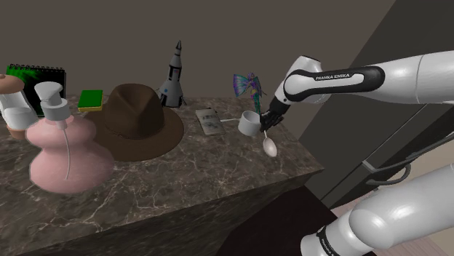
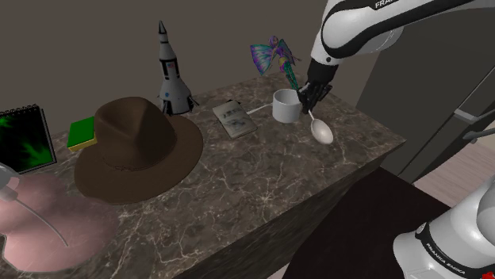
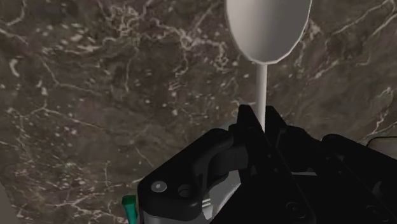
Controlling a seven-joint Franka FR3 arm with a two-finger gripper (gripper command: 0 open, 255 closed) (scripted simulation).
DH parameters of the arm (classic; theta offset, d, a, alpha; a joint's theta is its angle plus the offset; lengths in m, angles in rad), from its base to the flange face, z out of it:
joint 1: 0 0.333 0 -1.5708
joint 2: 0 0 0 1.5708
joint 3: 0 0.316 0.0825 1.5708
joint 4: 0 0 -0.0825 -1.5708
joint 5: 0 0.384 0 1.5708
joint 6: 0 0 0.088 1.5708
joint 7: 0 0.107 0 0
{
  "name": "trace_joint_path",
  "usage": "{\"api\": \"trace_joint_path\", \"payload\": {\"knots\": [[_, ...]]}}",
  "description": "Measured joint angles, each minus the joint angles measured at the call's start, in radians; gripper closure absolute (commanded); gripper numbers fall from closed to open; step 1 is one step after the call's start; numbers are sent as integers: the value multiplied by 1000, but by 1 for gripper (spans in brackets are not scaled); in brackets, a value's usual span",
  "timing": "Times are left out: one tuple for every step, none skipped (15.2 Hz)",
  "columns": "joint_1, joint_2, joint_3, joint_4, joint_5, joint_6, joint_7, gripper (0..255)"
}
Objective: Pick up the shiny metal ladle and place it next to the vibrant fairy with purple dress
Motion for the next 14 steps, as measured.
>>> {"api": "trace_joint_path", "payload": {"knots": [[1,2,1,-8,2,13,-1,255],[0,18,0,-7,2,25,-4,255],[1,21,1,-16,4,40,-6,255],[1,28,1,-26,5,56,-7,255],[0,29,0,-32,6,65,-10,255],[1,37,0,-30,6,68,-11,255],[1,37,1,-31,6,70,-10,255],[1,36,1,-33,6,71,-9,255],[1,38,1,-33,6,72,-8,255],[1,38,2,-34,6,73,-9,255],[1,40,2,-35,6,72,-8,0],[1,41,2,-37,6,70,-8,0],[2,42,2,-38,6,70,-7,0],[2,43,2,-38,6,70,-7,0]]}}
